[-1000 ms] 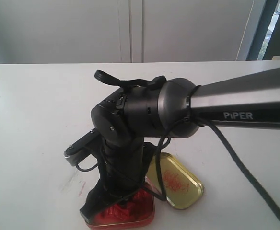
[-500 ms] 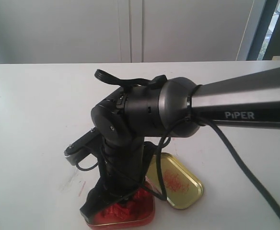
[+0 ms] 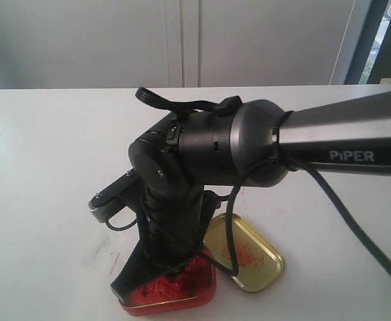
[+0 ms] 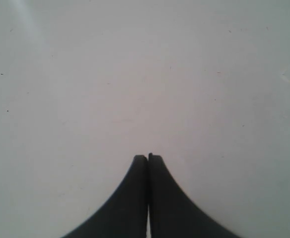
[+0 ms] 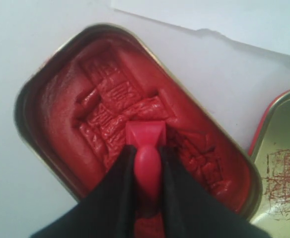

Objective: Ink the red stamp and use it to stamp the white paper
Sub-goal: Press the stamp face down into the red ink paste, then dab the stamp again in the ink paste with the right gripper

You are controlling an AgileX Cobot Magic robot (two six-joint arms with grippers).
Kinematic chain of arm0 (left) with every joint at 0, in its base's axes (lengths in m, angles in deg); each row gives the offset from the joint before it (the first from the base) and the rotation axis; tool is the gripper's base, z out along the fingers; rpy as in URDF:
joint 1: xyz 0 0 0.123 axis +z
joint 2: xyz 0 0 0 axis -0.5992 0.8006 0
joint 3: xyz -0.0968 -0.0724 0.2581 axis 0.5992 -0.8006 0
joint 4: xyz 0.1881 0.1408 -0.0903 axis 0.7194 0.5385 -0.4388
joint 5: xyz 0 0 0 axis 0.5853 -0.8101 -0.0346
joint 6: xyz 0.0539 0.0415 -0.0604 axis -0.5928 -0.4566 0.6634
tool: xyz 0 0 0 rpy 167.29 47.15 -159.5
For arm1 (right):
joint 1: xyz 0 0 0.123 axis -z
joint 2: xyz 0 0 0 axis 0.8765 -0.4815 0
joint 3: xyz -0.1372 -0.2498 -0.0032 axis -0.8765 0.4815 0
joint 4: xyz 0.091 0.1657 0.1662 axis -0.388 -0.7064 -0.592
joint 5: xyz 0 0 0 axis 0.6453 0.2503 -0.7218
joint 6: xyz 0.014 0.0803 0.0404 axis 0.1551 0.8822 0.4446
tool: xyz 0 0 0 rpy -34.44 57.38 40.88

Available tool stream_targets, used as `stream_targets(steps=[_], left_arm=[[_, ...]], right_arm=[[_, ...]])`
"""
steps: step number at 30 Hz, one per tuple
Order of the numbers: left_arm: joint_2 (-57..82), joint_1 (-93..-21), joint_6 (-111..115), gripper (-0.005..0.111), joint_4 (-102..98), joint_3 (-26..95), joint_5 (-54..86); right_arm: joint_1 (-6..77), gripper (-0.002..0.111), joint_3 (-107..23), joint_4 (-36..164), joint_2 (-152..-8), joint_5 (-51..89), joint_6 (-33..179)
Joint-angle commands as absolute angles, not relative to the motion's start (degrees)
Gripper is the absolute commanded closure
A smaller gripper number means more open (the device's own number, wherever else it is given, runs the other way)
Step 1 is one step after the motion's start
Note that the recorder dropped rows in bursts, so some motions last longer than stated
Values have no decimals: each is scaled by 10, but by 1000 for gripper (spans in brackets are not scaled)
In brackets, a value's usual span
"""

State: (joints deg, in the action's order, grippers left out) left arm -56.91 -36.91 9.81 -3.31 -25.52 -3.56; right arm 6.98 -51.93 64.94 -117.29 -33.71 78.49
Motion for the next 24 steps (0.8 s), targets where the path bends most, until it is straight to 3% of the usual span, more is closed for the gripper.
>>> stream_targets(steps=[1, 24], left_arm=[[-571, -369, 99, 107, -34, -261, -40], [-571, -369, 99, 107, -34, -261, -40]], right_arm=[[68, 108, -518, 655, -1164, -333, 788], [68, 108, -518, 657, -1141, -326, 789]])
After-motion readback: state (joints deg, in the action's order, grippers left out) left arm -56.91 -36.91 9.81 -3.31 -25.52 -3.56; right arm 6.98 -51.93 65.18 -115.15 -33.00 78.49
